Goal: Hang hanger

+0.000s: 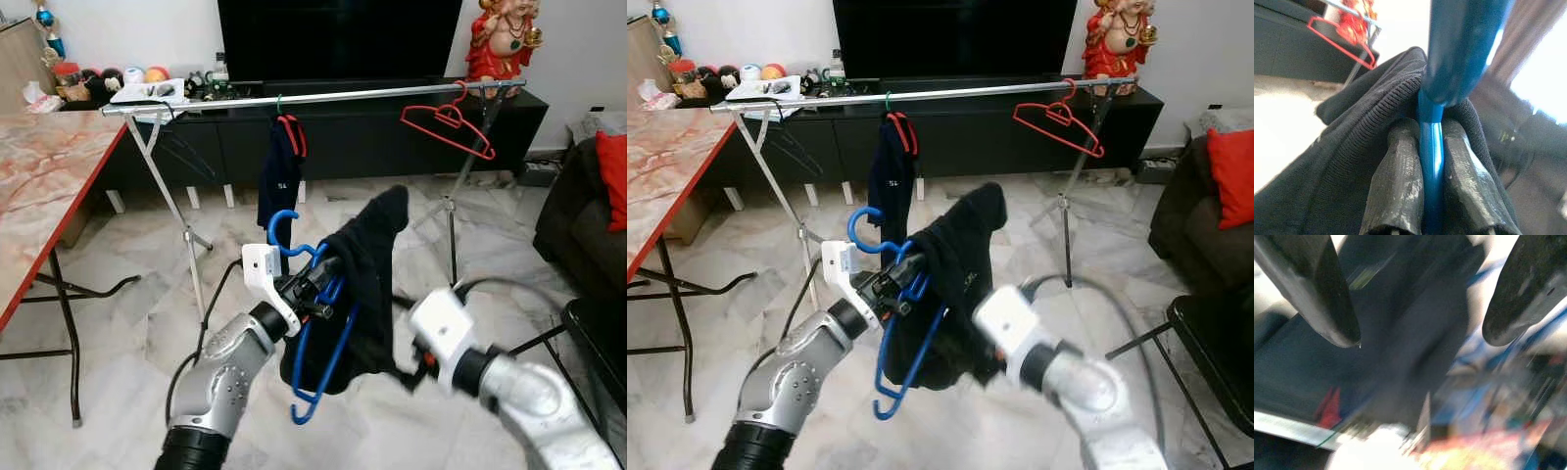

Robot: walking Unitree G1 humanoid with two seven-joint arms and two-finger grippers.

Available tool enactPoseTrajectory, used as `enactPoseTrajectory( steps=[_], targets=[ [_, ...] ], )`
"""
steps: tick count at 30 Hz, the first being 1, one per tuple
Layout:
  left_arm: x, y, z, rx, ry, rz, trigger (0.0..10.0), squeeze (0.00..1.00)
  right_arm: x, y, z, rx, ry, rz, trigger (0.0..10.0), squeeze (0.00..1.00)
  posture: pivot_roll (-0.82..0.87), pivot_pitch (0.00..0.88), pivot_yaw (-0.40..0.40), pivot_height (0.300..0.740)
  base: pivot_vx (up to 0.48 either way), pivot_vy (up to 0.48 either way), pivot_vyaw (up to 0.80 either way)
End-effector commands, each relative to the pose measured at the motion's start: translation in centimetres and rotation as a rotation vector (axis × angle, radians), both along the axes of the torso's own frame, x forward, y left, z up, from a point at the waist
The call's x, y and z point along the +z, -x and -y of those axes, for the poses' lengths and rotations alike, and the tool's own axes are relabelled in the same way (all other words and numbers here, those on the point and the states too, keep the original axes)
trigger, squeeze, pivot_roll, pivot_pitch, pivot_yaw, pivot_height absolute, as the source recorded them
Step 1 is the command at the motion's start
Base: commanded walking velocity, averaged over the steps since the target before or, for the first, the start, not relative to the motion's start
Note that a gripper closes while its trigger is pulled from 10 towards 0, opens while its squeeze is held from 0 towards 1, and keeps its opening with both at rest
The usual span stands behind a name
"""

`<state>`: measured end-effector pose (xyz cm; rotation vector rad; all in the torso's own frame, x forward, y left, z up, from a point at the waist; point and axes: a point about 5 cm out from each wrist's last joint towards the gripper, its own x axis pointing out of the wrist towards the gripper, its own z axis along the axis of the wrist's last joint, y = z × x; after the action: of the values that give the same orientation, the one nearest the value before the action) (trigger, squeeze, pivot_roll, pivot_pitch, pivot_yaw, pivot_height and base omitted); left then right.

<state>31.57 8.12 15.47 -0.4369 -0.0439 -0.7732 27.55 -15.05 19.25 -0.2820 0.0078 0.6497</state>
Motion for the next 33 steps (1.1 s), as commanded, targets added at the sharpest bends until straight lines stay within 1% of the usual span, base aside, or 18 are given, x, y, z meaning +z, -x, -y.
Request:
enactPoseTrajectory(
  steps=[1,4,6,8,9,11,12,15,16,17,21,23,24,27,28,29,31,33],
  targets=[
    [0.0,0.4,0.2,-0.041,-0.071,0.046,10.0,0.0,2.1,-0.5,1.5,-0.083,-0.062,0.086,10.0,0.0,0.01,0.046,0.0,0.74,0.0,0.0,0.0],
    [-0.7,0.8,0.0,-0.076,-0.144,0.061,10.0,0.0,3.2,-1.0,2.4,-0.108,-0.06,0.126,10.0,0.0,0.01,0.046,0.004,0.74,0.0,0.0,0.0],
    [-1.5,1.3,-0.2,-0.123,-0.207,0.069,10.0,0.0,3.7,-1.3,3.0,-0.097,-0.014,0.14,10.0,0.0,0.01,0.046,0.004,0.74,0.0,0.0,0.0],
    [-1.8,1.6,-0.3,-0.15,-0.239,0.086,10.0,0.0,3.7,-1.3,3.3,-0.07,0.025,0.141,10.0,0.0,0.01,0.048,0.003,0.74,0.0,0.0,0.0],
    [-2.0,2.1,-0.3,-0.192,-0.259,0.105,10.0,0.0,3.6,-1.5,3.5,-0.013,0.082,0.121,10.0,0.0,0.01,0.049,0.003,0.74,0.0,0.0,0.0],
    [-2.2,2.4,-0.4,-0.213,-0.293,0.129,10.0,0.0,3.3,-1.4,3.7,0.059,0.134,0.1,10.0,0.0,0.01,0.049,0.003,0.74,0.0,0.0,0.0],
    [-2.3,2.6,-0.5,-0.227,-0.323,0.151,10.0,0.0,2.8,-1.3,3.9,0.124,0.182,0.077,10.0,0.0,0.01,0.05,0.003,0.74,0.0,0.0,0.0],
    [-2.5,2.8,-0.5,-0.251,-0.35,0.175,10.0,0.0,1.8,-1.0,4.4,0.233,0.249,0.029,10.0,0.0,0.01,0.046,0.001,0.74,0.0,0.0,0.0],
    [-2.5,3.0,-0.4,-0.269,-0.356,0.182,10.0,0.0,1.3,-0.7,4.6,0.306,0.265,-0.008,10.0,0.0,0.01,0.046,0.001,0.74,0.0,0.0,0.0],
    [-2.5,3.0,-0.4,-0.269,-0.356,0.182,10.0,0.0,1.3,-0.7,4.6,0.306,0.265,-0.008,10.0,0.0,0.01,0.046,0.001,0.74,0.0,0.0,0.0],
    [-2.6,3.5,-0.4,-0.335,-0.394,0.227,10.0,0.0,-0.2,-0.6,5.5,0.465,0.329,-0.138,10.0,0.0,0.02,0.044,0.006,0.74,0.0,0.0,0.0],
    [-2.8,3.7,-0.5,-0.35,-0.405,0.243,10.0,0.0,-0.6,-0.4,5.7,0.511,0.334,-0.178,10.0,0.0,0.02,0.043,0.003,0.74,0.0,0.0,0.0],
    [-3.0,3.8,-0.6,-0.359,-0.421,0.256,10.0,0.0,-0.9,-0.4,6.1,0.55,0.359,-0.207,10.0,0.0,0.02,0.04,0.004,0.74,0.0,0.0,0.0],
    [-3.2,4.2,-0.8,-0.41,-0.443,0.271,10.0,0.0,-1.0,-0.6,6.5,0.604,0.391,-0.241,10.0,0.0,0.02,0.039,0.007,0.74,0.0,0.0,0.0],
    [-3.4,4.5,-0.8,-0.447,-0.459,0.279,10.0,0.0,-0.8,-0.8,6.7,0.631,0.396,-0.25,10.0,0.0,0.02,0.04,0.002,0.74,0.0,0.0,0.0],
    [-3.4,4.5,-0.8,-0.447,-0.459,0.279,10.0,0.0,-0.8,-0.8,6.7,0.631,0.396,-0.25,10.0,0.0,0.02,0.04,0.002,0.74,0.0,0.0,0.0],
    [-3.8,4.8,-0.9,-0.492,-0.501,0.291,10.0,0.0,-0.7,-1.1,6.8,0.671,0.419,-0.263,10.0,0.0,0.02,0.031,-0.002,0.74,0.0,0.0,0.0],
    [-3.8,4.8,-0.9,-0.5,-0.505,0.286,10.0,0.0,-0.6,-1.0,6.7,0.709,0.428,-0.272,10.0,0.0,0.02,0.028,-0.005,0.74,0.0,0.0,0.0]
  ],
)
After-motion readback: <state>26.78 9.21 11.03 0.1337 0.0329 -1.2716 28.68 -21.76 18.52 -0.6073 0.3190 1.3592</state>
